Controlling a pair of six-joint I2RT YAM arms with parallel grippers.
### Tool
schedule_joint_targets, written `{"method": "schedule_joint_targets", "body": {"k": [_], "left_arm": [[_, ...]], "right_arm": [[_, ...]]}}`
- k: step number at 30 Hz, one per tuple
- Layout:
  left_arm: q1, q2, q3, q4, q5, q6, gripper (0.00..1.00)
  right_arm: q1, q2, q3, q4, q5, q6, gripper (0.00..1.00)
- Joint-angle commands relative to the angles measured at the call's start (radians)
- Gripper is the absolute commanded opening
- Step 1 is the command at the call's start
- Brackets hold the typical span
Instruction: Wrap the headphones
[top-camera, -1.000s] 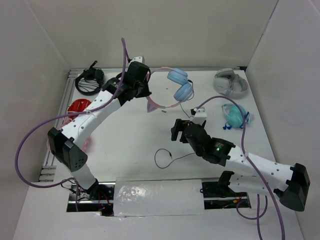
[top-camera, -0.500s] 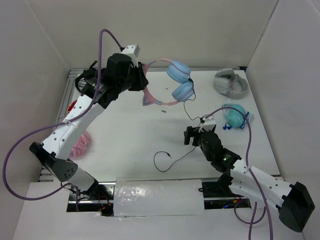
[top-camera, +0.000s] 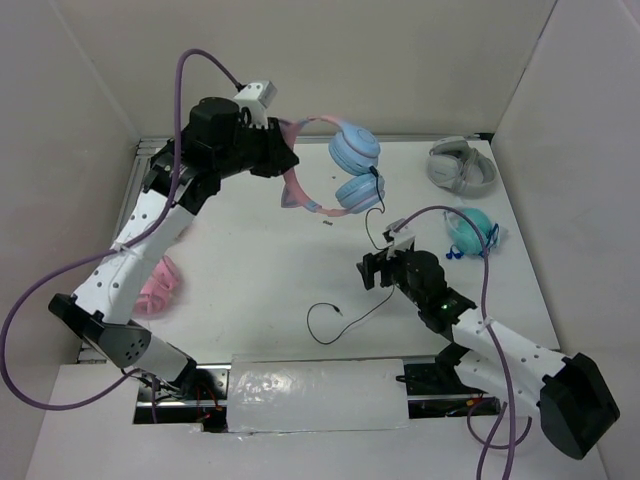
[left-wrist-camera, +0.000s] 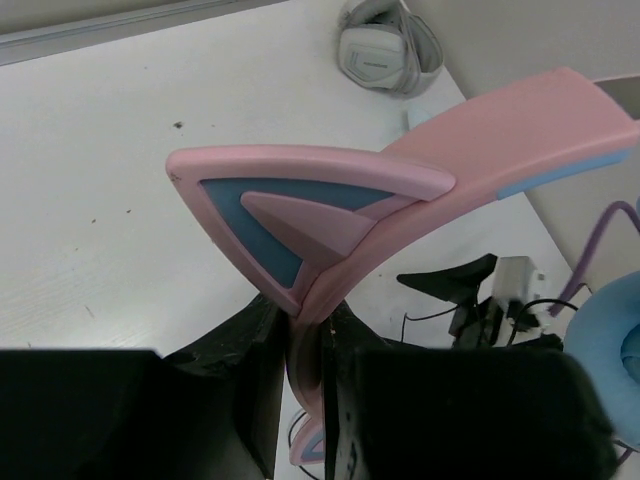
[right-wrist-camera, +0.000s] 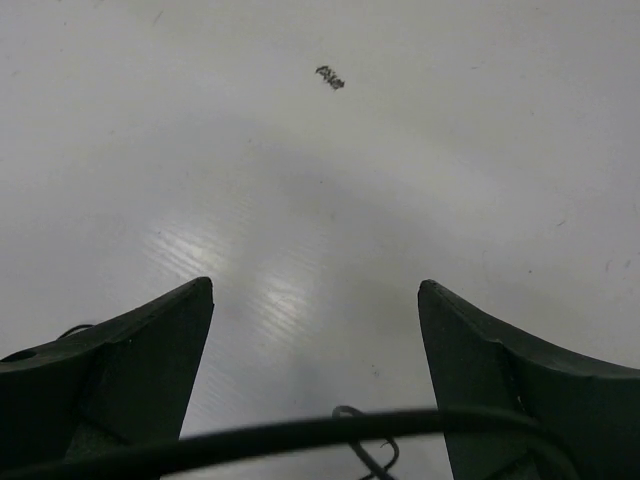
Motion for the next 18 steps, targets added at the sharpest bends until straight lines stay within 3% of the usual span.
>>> {"method": "schedule_joint_targets", "body": {"k": [1,7,15,18], "left_arm": [[0.033,-0.049,0.082,0.102,0.107,-0.001,0.00],[0.116,-0.030,0.203,0.063,0.182,-0.004,0.00],[0.203,0.023,0.251,0.062,0.216,-0.042,0.00],[0.228,0.038,0.240,0.059,0.231,-0.065,0.00]], "right_arm": [[-0.006,0.042,0.073,0.026,-0.071,-0.038,0.89],[-0.020,0.062,0.094,-0.003,-0.137,-0.049,0.79],[0.031,-0.142,0.104,-0.170,-0.380,0.039,0.91],[0.057,-0.219,0.100,-0.192,-0.294,0.091,0.93]]}}
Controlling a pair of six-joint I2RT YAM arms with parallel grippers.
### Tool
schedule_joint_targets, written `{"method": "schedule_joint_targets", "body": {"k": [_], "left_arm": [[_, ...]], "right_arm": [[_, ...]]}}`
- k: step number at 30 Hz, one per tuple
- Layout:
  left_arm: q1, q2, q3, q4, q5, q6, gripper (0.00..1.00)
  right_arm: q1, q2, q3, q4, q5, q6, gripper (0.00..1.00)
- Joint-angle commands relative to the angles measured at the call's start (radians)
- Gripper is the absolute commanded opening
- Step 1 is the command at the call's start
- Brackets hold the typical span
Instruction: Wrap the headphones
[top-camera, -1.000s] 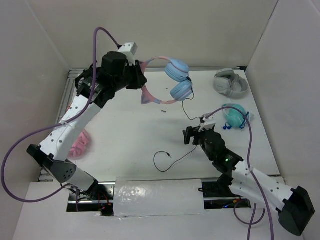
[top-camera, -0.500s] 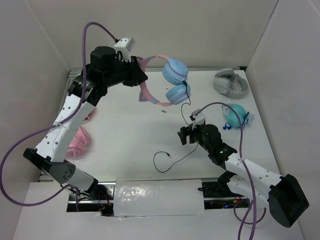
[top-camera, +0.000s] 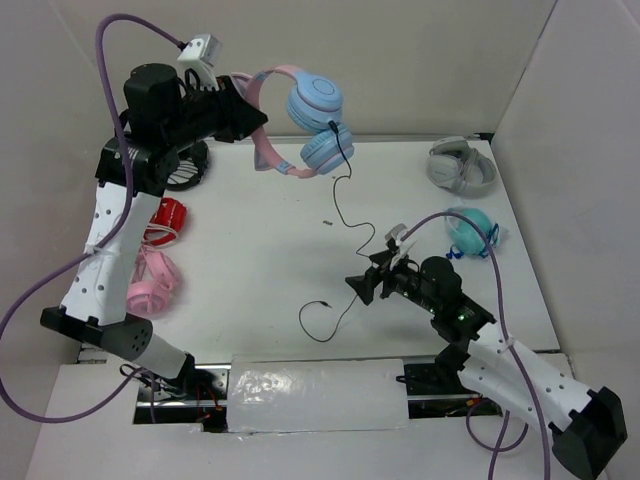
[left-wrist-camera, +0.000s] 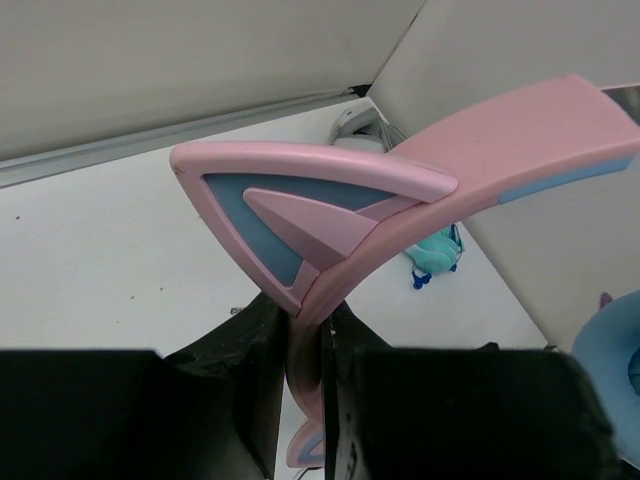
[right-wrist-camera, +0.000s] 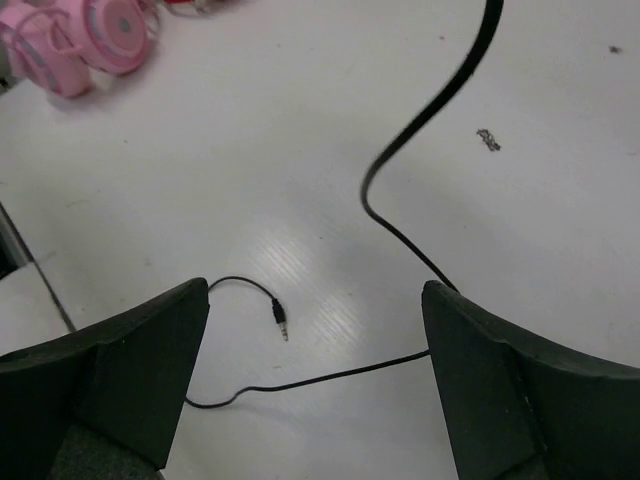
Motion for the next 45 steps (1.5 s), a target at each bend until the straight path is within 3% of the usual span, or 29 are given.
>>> {"method": "schedule_joint_targets", "body": {"k": [1,3,8,18,20,21,22,23,26,33,35,38,40,45], "left_arm": [[0.026,0.020,-0.001,0.077,0.065,-0.066,0.00],[0.032,0.003,-0.033,0.098,0.088,-0.071,0.00],[0.030,-0.011,-0.034,0.098,0.111,-0.071,0.00],[0.030,-0.063,-0.018,0.093,0.204,-0.054,0.00],[0.032,-0.080,-0.023,0.095,0.210,-0.049,0.00],[0.032,-0.090,-0.027,0.095,0.214,-0.045,0.00],[0.032,-0.095,-0.030,0.100,0.216,-0.042,0.00],[0.033,-0.100,-0.038,0.100,0.213,-0.035,0.00],[0.037,-0.116,-0.072,0.107,0.194,-0.019,0.00],[0.061,-0.110,-0.173,0.159,0.249,-0.017,0.00],[0.063,-0.094,-0.155,0.152,0.262,-0.025,0.00],[0.064,-0.084,-0.121,0.147,0.293,-0.029,0.00],[0.064,-0.084,-0.090,0.144,0.305,-0.029,0.00],[0.064,-0.080,-0.023,0.133,0.335,-0.029,0.00]], "right_arm": [[0.025,-0.080,0.044,-0.053,0.033,0.064,0.94],[0.027,-0.097,0.014,-0.013,0.129,0.069,0.98],[0.027,-0.034,0.019,0.039,0.093,-0.014,1.00],[-0.010,0.335,0.159,0.068,0.140,-0.157,0.98],[-0.027,0.380,0.171,0.064,0.117,-0.155,0.84],[-0.034,0.403,0.171,0.071,0.116,-0.146,0.54],[-0.041,0.409,0.171,0.065,0.120,-0.138,0.41],[-0.048,0.400,0.173,0.065,0.120,-0.132,0.20],[-0.076,0.324,0.154,0.042,0.094,-0.108,0.00],[-0.125,0.023,0.044,0.036,-0.008,-0.045,0.02],[-0.128,-0.035,0.029,0.027,-0.034,-0.052,0.17],[-0.131,-0.075,0.007,0.024,-0.042,-0.069,0.24],[-0.131,-0.072,-0.007,0.005,-0.059,-0.075,0.57],[-0.130,-0.005,0.013,-0.025,-0.068,-0.053,0.77]]}}
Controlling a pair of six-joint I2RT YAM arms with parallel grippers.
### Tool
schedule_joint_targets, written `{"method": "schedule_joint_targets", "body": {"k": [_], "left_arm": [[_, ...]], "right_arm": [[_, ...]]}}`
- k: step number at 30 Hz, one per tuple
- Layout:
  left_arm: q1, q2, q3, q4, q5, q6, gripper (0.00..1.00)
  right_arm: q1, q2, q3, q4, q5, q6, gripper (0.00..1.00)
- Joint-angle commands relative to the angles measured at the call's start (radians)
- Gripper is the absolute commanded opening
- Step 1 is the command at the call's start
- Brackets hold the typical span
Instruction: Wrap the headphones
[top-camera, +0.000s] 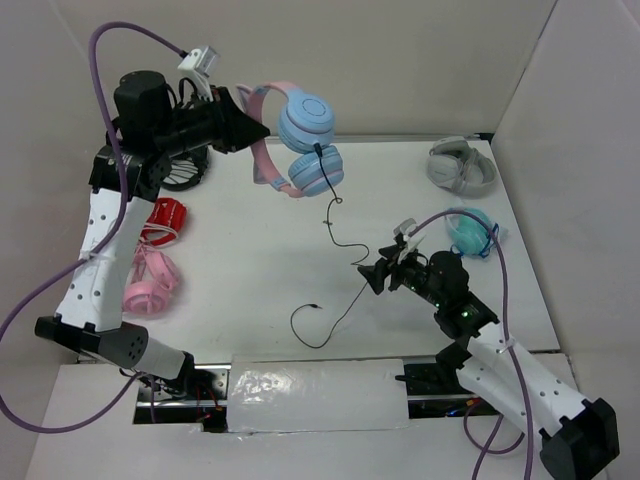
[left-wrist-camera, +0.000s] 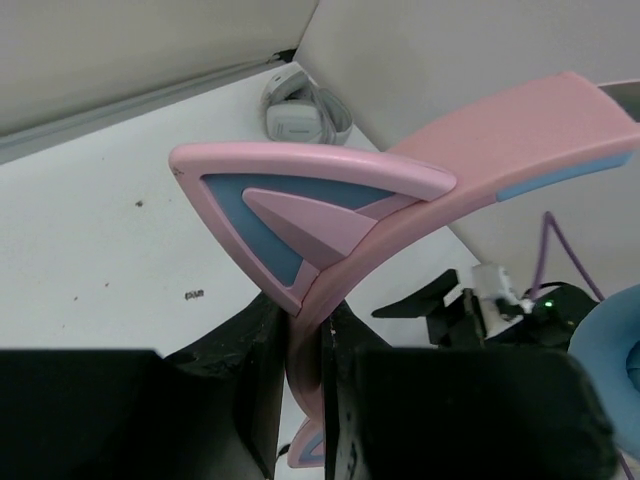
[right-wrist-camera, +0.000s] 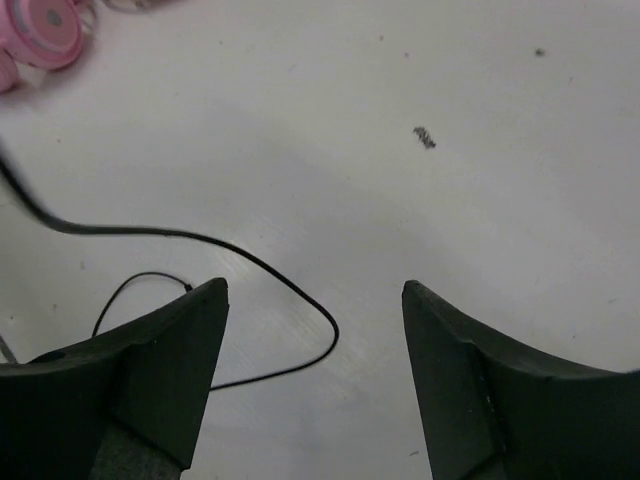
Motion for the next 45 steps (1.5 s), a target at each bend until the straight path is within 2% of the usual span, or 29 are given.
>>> {"method": "schedule_joint_targets", "body": {"k": [1,7,16,18,19,21,22,23,25,29,32,34,39,43,45], "left_arm": [[0.004,-0.027,0.101,0.082,0.083,-0.033,0.00],[0.002,-0.030,0.132,0.082,0.086,-0.049,0.00],[0.002,-0.041,0.147,0.096,0.111,-0.079,0.00],[0.002,-0.041,0.148,0.098,0.129,-0.083,0.00],[0.002,-0.044,0.147,0.095,0.135,-0.081,0.00],[0.002,-0.044,0.145,0.085,0.144,-0.070,0.00],[0.002,-0.044,0.129,0.082,0.141,-0.066,0.00],[0.002,-0.058,0.109,0.087,0.152,-0.055,0.00],[0.004,-0.075,0.044,0.110,0.161,-0.038,0.00],[0.002,-0.133,-0.098,0.162,0.218,0.015,0.00],[-0.005,-0.142,-0.210,0.182,0.245,0.074,0.00],[-0.019,-0.129,-0.279,0.200,0.325,0.150,0.00],[-0.151,-0.084,-0.417,0.251,0.370,0.302,0.00],[-0.284,-0.047,-0.454,0.230,0.231,0.396,0.00],[-0.370,-0.009,-0.468,0.225,0.053,0.408,0.00]], "right_arm": [[-0.001,0.038,0.010,-0.012,-0.009,0.032,0.78],[-0.003,0.095,0.004,0.089,-0.001,0.131,0.86],[0.002,0.335,0.018,0.244,-0.028,0.249,0.86],[0.006,0.439,0.050,0.271,-0.050,0.243,0.76],[0.012,0.460,0.076,0.271,-0.034,0.248,0.55],[0.017,0.472,0.084,0.303,0.027,0.254,0.35],[0.017,0.460,0.073,0.321,0.043,0.256,0.14],[0.014,0.448,0.066,0.344,0.057,0.260,0.01],[-0.007,0.403,0.059,0.360,0.075,0.257,0.00],[-0.049,0.324,0.110,0.242,0.098,0.233,0.00],[-0.086,0.291,0.211,-0.018,0.185,0.214,0.00],[-0.130,0.300,0.300,-0.178,0.236,0.193,0.00],[-0.210,0.446,0.495,-0.401,0.299,0.128,0.00],[-0.208,0.578,0.645,-0.476,0.334,0.108,0.00],[-0.207,0.610,0.693,-0.504,0.331,0.104,0.00]]}}
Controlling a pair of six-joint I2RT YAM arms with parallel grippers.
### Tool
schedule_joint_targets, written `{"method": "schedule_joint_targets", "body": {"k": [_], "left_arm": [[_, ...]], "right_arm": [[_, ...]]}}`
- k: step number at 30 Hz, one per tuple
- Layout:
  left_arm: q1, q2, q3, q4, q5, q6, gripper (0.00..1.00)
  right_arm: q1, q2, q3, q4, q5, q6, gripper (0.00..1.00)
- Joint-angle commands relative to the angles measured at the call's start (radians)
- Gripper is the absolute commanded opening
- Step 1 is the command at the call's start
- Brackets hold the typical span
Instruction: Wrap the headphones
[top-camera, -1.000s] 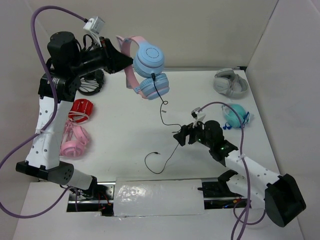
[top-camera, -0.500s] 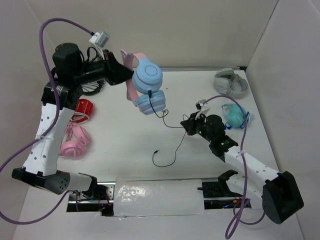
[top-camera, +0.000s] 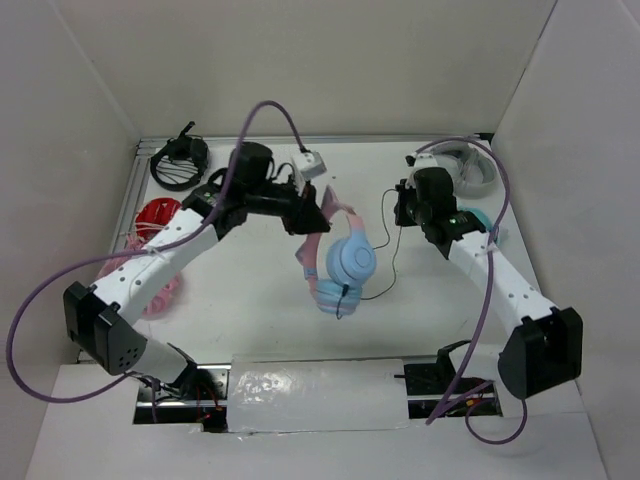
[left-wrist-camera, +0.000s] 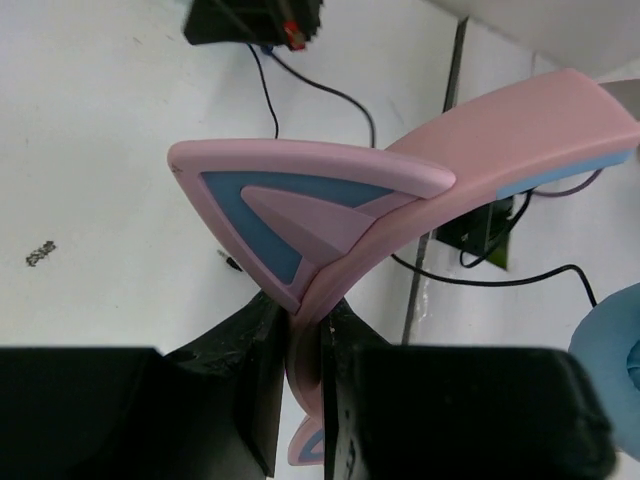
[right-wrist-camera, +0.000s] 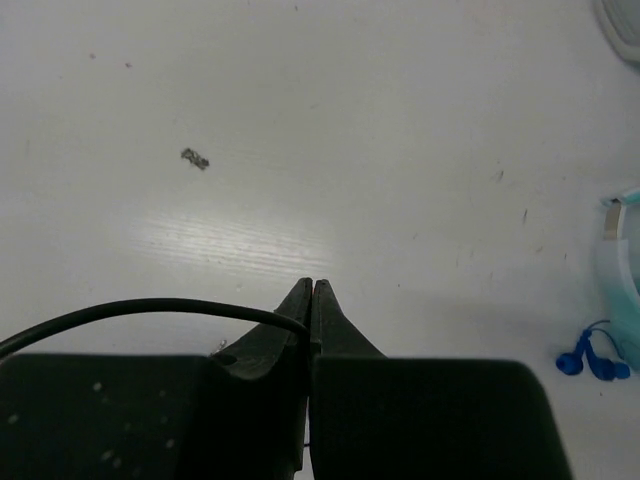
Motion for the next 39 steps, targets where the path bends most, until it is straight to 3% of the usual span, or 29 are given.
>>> {"method": "schedule_joint_targets", "body": {"k": [1,2,9,13,21,29,39], "left_arm": [[-0.105,0.030,0.004,0.064,-0.196,0.067,0.00],[-0.125,0.071,0.004,0.055,-0.307,0.067,0.00],[-0.208,0.246,0.042,-0.016,-0.613,0.027,0.00],[-0.234,0.314,0.071,-0.056,-0.741,0.000,0.00],[-0.247,0.480,0.216,-0.206,-0.998,-0.061,0.00],[-0.170,0.596,0.386,-0.388,-1.101,-0.238,0.00],[-0.036,0.665,0.578,-0.580,-1.189,-0.402,0.00]], "right_arm": [[0.005,0.063,0.136,-0.129,0.034,-0.041,0.00],[0.020,0.074,0.158,-0.134,0.045,-0.041,0.00],[0.062,0.192,0.415,-0.313,0.281,-0.009,0.00],[0.074,0.216,0.502,-0.346,0.292,-0.004,0.00],[0.213,0.235,0.626,-0.378,0.353,-0.032,0.00],[0.344,0.164,0.700,-0.427,0.454,-0.050,0.00],[0.554,-0.001,0.611,-0.404,0.327,-0.116,0.00]]}}
